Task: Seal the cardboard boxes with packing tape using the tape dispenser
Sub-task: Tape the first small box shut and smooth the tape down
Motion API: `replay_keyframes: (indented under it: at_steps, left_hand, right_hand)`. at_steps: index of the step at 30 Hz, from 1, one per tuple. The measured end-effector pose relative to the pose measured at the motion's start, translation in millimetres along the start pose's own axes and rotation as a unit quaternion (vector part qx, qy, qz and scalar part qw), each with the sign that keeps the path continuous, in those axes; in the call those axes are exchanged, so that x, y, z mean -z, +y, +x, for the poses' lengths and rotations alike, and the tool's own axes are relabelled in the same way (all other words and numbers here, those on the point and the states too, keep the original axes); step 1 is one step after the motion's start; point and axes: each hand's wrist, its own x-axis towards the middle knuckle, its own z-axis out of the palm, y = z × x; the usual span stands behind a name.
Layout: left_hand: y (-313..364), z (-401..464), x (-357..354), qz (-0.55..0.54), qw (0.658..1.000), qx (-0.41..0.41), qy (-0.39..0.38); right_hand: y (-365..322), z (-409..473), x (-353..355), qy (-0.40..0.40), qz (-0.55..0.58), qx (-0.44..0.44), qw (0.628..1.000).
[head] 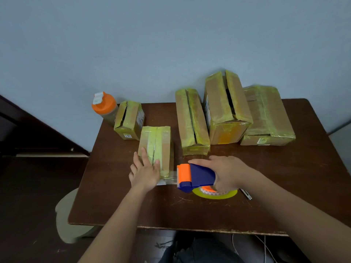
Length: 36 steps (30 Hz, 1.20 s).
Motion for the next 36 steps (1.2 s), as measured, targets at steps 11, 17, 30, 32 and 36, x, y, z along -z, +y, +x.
replay_keyframes:
  at_steps: [11, 17, 30, 32, 36]
  left_hand:
    - [6, 2, 9, -0.016, 0.998, 0.028, -0.053]
    - [3, 0, 11, -0.02, 0.997, 0.003, -0.074]
    - [2, -1, 11, -0.026, 0.998, -0.012, -0.064]
    - [1, -1, 12, -0.034, 0.997, -0.014, -0.069]
    - [1, -1, 13, -0.03, 0.997, -0.017, -0.064]
  right_hand:
    - [1, -8, 10, 0.0, -0.075, -0.015, 0.997]
    - [-15, 1, 12, -0.005, -0.141, -0.031, 0.99]
    - [-63, 35, 21, -0.079, -0.235, -0.091, 0.964]
    - [-64, 35, 15, -0.127, -0.304, -0.095, 0.94]
    - [-47, 32, 5, -0.175, -0.271, -0.139, 0.936]
